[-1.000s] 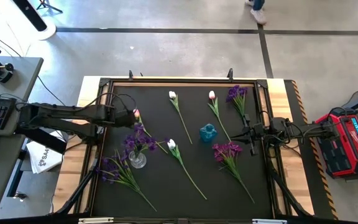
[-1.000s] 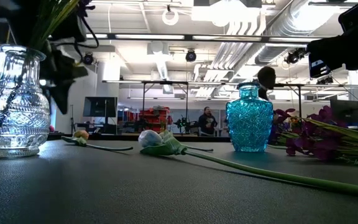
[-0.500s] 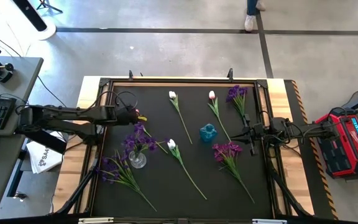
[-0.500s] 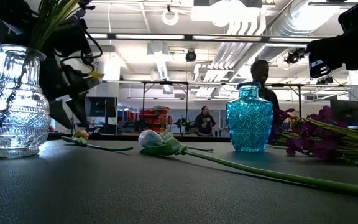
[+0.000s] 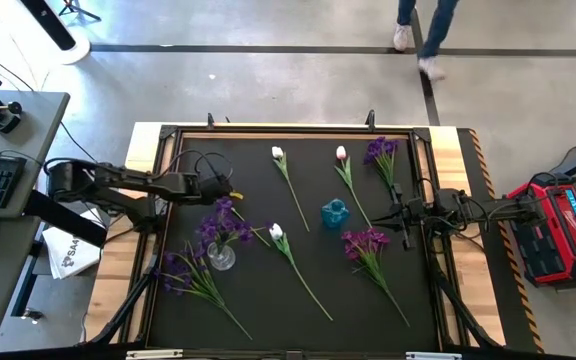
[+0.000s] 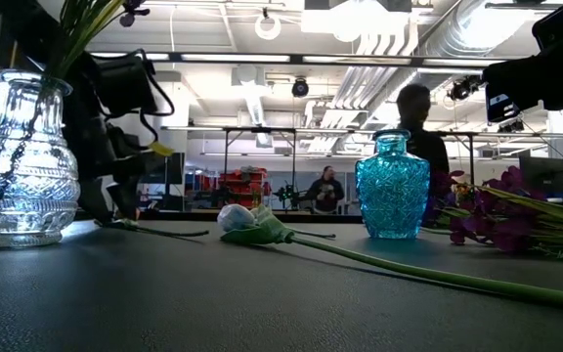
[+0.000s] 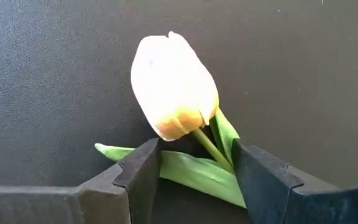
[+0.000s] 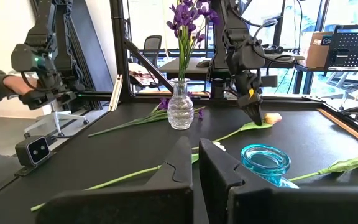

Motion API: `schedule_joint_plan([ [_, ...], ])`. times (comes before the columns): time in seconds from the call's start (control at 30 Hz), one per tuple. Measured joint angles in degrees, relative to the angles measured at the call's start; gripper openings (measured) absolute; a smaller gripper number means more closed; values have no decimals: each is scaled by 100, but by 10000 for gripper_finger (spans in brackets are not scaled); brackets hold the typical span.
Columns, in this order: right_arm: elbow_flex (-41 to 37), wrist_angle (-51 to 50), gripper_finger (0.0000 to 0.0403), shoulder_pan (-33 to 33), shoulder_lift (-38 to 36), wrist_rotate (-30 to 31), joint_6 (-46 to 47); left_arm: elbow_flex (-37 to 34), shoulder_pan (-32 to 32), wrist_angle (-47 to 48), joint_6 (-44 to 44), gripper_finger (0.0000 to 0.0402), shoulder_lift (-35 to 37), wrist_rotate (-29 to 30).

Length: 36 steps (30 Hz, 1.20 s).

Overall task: Sort flowers into vase by color
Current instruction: Put the left pink flower into the blue vase

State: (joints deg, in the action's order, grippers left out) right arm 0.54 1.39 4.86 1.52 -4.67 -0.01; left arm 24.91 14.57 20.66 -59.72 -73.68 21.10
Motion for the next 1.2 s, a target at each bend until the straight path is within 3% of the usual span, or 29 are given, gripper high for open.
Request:
schedule_joint_plan([
  [0.2,0,2,0,2,0,2,0,-2,4,-76,-2,161,-29,83],
  [0.6,0,0,0,0,1,0,0,-13,4,-319,1,44,-44,305],
  [0.77,0,0,0,0,1,0,0,-15,4,-846,343,7,-44,553],
  [1.2,0,2,0,0,-1,2,0,-13,-132,-3073,2120,4,-40,665],
])
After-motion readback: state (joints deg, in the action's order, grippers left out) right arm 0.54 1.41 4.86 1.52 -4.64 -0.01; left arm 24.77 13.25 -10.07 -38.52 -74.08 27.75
